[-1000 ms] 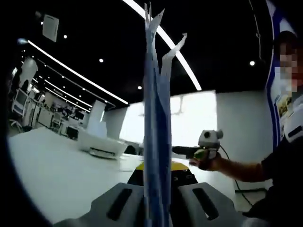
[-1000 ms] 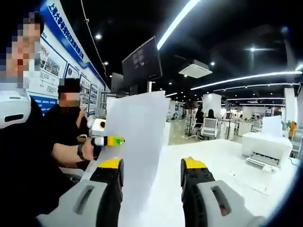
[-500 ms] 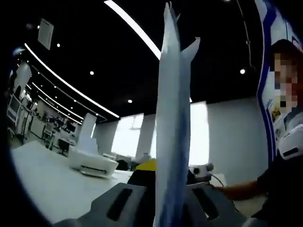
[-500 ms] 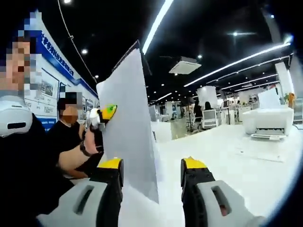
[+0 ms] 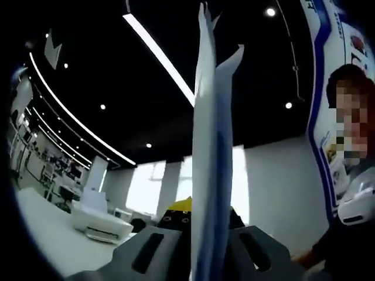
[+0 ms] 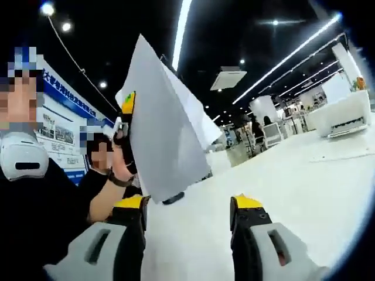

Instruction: Organize the stack of printing papers by aligning and flattening the scattered papers on the table

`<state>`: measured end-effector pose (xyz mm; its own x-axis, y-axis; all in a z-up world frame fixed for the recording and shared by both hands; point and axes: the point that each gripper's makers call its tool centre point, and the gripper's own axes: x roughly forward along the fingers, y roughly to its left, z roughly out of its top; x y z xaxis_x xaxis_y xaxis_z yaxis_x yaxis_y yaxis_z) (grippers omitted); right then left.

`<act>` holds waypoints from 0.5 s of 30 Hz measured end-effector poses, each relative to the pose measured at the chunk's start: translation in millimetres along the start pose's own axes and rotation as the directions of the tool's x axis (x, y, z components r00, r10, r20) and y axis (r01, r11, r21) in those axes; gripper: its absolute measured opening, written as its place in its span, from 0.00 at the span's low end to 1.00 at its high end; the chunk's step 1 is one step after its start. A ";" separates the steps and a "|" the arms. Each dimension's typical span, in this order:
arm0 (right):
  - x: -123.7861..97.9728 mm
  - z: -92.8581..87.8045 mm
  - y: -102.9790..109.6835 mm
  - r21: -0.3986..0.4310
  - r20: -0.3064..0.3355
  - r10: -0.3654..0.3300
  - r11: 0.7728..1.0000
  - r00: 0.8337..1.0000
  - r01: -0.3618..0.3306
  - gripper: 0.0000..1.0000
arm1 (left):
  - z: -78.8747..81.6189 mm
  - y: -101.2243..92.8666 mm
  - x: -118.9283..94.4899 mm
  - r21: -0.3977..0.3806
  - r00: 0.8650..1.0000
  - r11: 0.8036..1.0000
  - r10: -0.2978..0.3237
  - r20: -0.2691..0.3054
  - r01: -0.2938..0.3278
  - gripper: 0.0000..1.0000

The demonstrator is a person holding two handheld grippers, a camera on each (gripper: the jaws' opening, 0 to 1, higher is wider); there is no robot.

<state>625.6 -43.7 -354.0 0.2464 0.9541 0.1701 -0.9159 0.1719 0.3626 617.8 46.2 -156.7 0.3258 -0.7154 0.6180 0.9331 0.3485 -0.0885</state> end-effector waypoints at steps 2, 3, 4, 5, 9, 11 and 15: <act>6.7 7.1 12.8 0.037 0.054 0.057 0.998 0.997 -0.059 0.59 | 3.0 -3.8 6.0 -0.014 1.000 1.000 -0.012 0.017 0.012 0.06; 10.6 9.0 18.5 0.035 0.071 0.074 0.996 0.995 -0.076 0.61 | 4.1 -4.9 9.2 -0.029 1.000 0.999 -0.016 0.026 0.017 0.06; 13.8 9.9 22.1 0.020 0.077 0.079 0.997 0.994 -0.080 0.62 | 4.7 -5.5 11.2 -0.038 0.999 0.999 -0.016 0.032 0.017 0.06; 17.6 11.3 26.6 0.007 0.087 0.086 0.996 0.993 -0.087 0.63 | 5.1 -6.3 12.9 -0.044 0.999 0.999 -0.018 0.038 0.020 0.06; 27.0 22.9 36.4 -0.003 0.152 0.124 0.992 0.981 -0.125 0.68 | 4.9 -10.7 16.9 -0.054 0.999 0.998 -0.025 0.048 0.027 0.06; 29.4 27.7 38.3 -0.004 0.175 0.133 0.991 0.976 -0.134 0.68 | 4.4 -12.3 17.7 -0.058 0.998 0.998 -0.026 0.050 0.029 0.06; 30.3 43.2 43.3 0.030 0.257 0.161 0.984 0.953 -0.174 0.64 | 3.7 -11.6 17.1 -0.057 0.999 0.998 -0.017 0.052 0.019 0.06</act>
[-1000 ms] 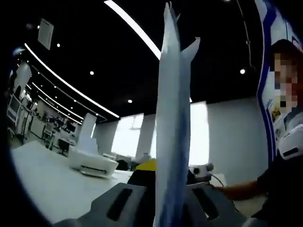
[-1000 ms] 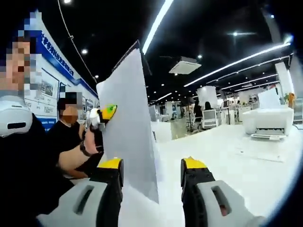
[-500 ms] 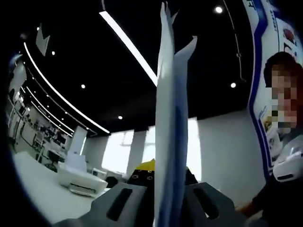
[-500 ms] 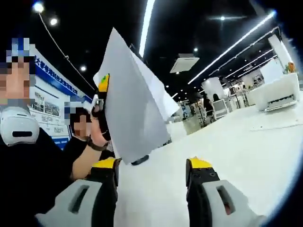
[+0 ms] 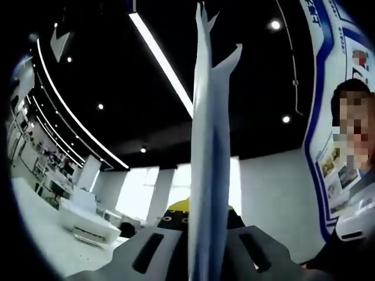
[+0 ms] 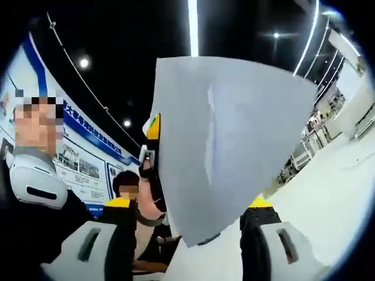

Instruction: Organize the stack of printing papers by aligning and flattening the scattered papers on the table

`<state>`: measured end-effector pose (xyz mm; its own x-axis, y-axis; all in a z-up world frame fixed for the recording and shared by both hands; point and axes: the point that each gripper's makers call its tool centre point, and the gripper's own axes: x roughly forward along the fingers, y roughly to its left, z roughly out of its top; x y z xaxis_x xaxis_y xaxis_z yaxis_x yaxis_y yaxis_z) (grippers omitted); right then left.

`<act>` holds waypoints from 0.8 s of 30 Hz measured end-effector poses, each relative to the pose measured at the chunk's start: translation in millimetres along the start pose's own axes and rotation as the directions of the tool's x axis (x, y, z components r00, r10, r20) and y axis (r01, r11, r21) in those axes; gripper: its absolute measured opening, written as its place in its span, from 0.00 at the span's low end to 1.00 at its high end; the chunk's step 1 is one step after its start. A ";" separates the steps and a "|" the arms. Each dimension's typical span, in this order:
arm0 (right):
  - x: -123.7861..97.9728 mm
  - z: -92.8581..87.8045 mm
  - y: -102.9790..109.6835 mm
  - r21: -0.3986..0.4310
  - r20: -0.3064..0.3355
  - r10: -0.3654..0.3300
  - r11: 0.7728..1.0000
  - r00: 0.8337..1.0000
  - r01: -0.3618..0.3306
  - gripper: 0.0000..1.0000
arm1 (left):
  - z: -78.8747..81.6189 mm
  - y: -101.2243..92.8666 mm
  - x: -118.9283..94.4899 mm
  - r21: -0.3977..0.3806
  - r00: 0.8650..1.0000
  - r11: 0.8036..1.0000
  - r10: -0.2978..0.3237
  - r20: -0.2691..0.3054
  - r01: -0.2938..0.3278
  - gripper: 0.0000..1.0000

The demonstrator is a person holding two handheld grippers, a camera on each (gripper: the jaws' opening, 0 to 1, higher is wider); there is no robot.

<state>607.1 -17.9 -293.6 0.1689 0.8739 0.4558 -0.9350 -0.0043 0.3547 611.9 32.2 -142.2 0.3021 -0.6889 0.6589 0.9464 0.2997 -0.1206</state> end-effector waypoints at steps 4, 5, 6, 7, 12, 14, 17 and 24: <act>-0.3 10.1 5.0 0.065 0.058 0.031 0.997 0.998 -0.035 0.53 | -0.3 0.5 -2.7 0.003 1.000 1.000 -0.002 0.013 0.002 0.06; -1.0 13.2 6.2 0.078 0.082 0.040 0.996 0.996 -0.047 0.49 | 1.4 1.1 -3.7 -0.010 1.000 1.000 -0.002 0.023 0.002 0.06; -2.2 13.9 9.3 0.094 0.091 0.057 0.993 0.994 -0.066 0.42 | 2.2 1.3 -4.1 -0.012 1.000 1.000 -0.001 0.030 0.002 0.06; -3.3 13.8 10.4 0.106 0.092 0.067 0.991 0.994 -0.076 0.31 | 3.1 1.7 -4.4 -0.012 0.999 1.000 0.001 0.035 -0.001 0.06; -6.2 20.2 18.7 0.105 0.117 0.102 0.988 0.988 -0.114 0.03 | -2.8 6.3 -5.6 -0.021 0.999 1.000 0.023 0.026 -0.023 0.06; -6.6 20.4 24.1 0.084 0.103 0.108 0.990 0.989 -0.117 0.00 | -5.6 8.5 -7.1 -0.015 0.999 0.999 0.036 0.025 -0.036 0.06; -7.7 23.1 25.2 0.061 0.086 0.093 0.993 0.992 -0.098 0.00 | -5.1 10.3 -9.0 -0.024 0.999 0.999 0.041 0.034 -0.041 0.06; -24.6 45.2 14.2 0.006 0.017 -0.005 1.000 1.000 0.005 0.00 | -19.0 18.6 -14.5 0.036 0.996 0.996 0.085 -0.028 -0.084 0.08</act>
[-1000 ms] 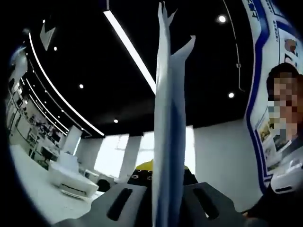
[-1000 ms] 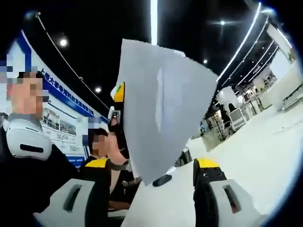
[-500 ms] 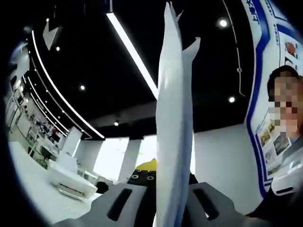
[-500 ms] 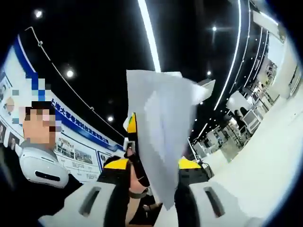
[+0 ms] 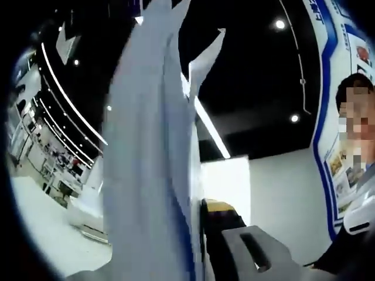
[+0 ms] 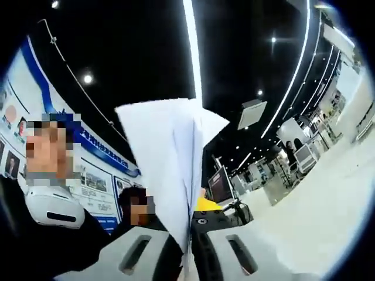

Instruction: Organize the stack of printing papers by aligning and flattening the scattered papers on the table

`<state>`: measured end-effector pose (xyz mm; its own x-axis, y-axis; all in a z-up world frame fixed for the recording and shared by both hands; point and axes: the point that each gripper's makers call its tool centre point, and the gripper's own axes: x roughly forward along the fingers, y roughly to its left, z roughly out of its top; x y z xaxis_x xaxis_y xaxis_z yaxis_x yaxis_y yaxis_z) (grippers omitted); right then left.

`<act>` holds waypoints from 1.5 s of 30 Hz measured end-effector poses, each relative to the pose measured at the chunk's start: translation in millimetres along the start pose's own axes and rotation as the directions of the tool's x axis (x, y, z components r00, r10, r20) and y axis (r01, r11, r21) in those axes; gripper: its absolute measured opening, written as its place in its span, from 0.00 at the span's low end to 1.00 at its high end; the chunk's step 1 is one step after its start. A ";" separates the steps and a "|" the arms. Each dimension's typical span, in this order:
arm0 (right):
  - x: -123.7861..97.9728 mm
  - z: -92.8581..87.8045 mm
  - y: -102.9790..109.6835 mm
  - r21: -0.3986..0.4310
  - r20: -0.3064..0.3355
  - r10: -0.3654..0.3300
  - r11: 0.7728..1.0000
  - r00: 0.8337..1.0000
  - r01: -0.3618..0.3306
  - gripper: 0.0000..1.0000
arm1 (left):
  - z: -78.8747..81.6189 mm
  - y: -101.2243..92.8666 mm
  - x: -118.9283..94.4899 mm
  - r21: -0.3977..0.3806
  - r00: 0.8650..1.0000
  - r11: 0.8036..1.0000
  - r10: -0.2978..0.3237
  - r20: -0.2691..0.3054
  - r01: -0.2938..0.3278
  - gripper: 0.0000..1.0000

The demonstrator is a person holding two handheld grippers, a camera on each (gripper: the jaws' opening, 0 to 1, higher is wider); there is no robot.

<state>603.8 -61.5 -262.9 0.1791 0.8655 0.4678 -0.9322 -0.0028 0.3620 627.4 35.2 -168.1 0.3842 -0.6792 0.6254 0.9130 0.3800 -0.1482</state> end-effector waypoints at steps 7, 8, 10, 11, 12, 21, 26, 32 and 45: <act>-20.5 14.6 -14.5 -0.077 -0.089 -0.132 0.989 0.987 0.125 0.00 | -14.0 9.0 -9.8 -0.009 0.999 1.000 0.014 -0.034 -0.014 0.16; -23.7 15.7 -15.9 -0.088 -0.101 -0.144 0.987 0.984 0.135 0.00 | -15.9 11.1 -12.4 -0.007 0.999 1.000 0.017 -0.042 -0.017 0.16; -29.6 17.1 -18.7 -0.105 -0.129 -0.167 0.982 0.977 0.154 0.00 | -17.1 14.2 -16.9 -0.006 0.999 1.000 0.020 -0.048 -0.021 0.16; -30.6 17.3 -19.3 -0.106 -0.133 -0.172 0.982 0.976 0.158 0.00 | -16.9 15.0 -19.4 -0.021 0.999 1.000 0.019 -0.046 -0.020 0.16; -34.6 17.3 -21.3 -0.110 -0.151 -0.184 0.980 0.971 0.168 0.00 | -16.8 15.7 -21.9 -0.035 0.999 0.999 0.018 -0.045 -0.019 0.16; -61.1 17.9 -27.8 -0.135 -0.259 -0.246 0.967 0.934 0.217 0.00 | -20.4 19.8 -46.0 -0.080 0.997 0.997 -0.001 -0.071 -0.005 0.16; -70.0 18.5 -25.2 -0.168 -0.305 -0.257 0.962 0.917 0.214 0.00 | -40.2 18.7 -56.2 -0.044 0.990 0.999 -0.015 -0.140 0.009 0.10; -84.0 14.5 -37.4 -0.257 -0.341 -0.322 0.936 0.883 0.242 0.00 | -73.6 23.3 -67.9 -0.028 0.979 1.000 -0.017 -0.203 0.011 0.06; -96.5 -5.0 -49.9 -0.389 -0.297 -0.379 0.886 0.876 0.252 0.00 | -131.2 48.9 -98.8 0.113 0.922 0.994 0.053 -0.384 -0.010 0.08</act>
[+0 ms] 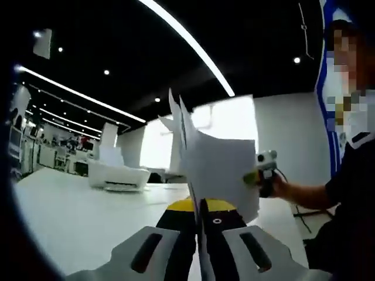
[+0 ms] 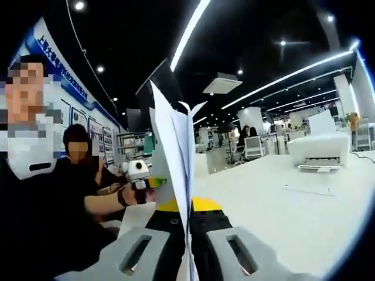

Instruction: Organize the stack of printing papers by aligning and flattening the scattered papers on the table

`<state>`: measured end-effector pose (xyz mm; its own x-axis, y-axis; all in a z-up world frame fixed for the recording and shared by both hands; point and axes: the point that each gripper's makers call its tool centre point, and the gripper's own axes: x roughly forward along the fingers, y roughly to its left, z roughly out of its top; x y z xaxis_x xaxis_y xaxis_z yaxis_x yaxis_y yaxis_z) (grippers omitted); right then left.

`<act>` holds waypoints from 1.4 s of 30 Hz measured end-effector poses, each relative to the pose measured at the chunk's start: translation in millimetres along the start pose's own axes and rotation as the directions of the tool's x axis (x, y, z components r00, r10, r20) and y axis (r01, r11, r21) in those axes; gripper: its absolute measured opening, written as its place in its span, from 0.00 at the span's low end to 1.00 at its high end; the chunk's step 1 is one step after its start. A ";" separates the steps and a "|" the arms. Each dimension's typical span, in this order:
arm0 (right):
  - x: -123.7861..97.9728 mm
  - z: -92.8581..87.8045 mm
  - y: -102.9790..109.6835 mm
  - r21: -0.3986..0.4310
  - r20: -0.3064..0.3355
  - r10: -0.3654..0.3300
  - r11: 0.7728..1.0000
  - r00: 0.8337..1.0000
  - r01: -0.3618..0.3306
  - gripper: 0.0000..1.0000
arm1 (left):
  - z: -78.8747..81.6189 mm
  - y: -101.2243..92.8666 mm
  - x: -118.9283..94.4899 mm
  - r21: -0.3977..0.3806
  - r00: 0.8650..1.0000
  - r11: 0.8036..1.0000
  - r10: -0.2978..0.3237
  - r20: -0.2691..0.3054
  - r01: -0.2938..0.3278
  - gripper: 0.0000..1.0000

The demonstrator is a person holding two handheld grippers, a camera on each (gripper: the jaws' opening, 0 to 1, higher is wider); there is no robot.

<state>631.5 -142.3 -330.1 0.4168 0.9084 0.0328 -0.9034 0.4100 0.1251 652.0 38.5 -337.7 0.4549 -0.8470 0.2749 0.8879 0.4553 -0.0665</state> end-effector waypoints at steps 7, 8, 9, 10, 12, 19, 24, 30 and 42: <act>2.9 -23.0 -3.6 -0.068 0.090 -0.107 0.991 0.990 0.113 0.04 | -24.8 -6.8 -5.6 0.045 0.998 0.999 -0.018 -0.056 0.020 0.23; 3.4 -23.3 -2.4 -0.053 0.089 -0.099 0.993 0.991 0.104 0.09 | -24.7 -10.1 -4.7 0.054 0.998 0.998 -0.018 -0.058 0.021 0.23; 5.4 -23.6 2.4 -0.014 0.086 -0.073 0.997 0.994 0.074 0.14 | -23.4 -11.5 -3.9 0.059 0.998 0.998 -0.018 -0.057 0.022 0.23; 6.0 -22.9 3.1 -0.018 0.085 -0.070 0.997 0.994 0.072 0.15 | -20.3 -14.1 -2.6 0.061 0.998 0.998 -0.022 -0.051 0.025 0.23; 7.8 -21.1 3.7 -0.066 0.073 -0.093 0.993 0.993 0.098 0.13 | -14.5 -17.7 0.3 0.066 0.999 0.997 -0.027 -0.041 0.030 0.23; 13.0 6.8 17.9 -0.201 0.109 -0.096 0.973 0.989 0.117 0.00 | 18.0 -25.5 21.3 0.173 1.000 0.985 -0.029 0.010 0.027 0.06; 12.2 23.2 17.6 -0.273 0.172 -0.099 0.951 0.980 0.144 0.00 | 42.4 -18.8 22.6 0.220 0.996 0.975 -0.032 0.085 0.013 0.13; 17.1 -21.2 9.7 -0.191 0.043 -0.108 0.975 0.993 0.114 0.25 | 10.9 -12.8 12.1 0.185 1.000 0.983 -0.016 0.019 0.012 0.28; 28.2 -18.9 6.4 -0.133 -0.016 -0.076 0.988 0.997 0.073 0.47 | 12.3 -26.8 29.7 0.161 0.995 0.982 -0.097 -0.007 0.097 0.32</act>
<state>635.5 -112.5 -347.1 0.4826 0.8758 0.0078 -0.8758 0.4826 -0.0053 640.9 4.5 -316.0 0.3668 -0.8892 0.2734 0.9052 0.4089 0.1157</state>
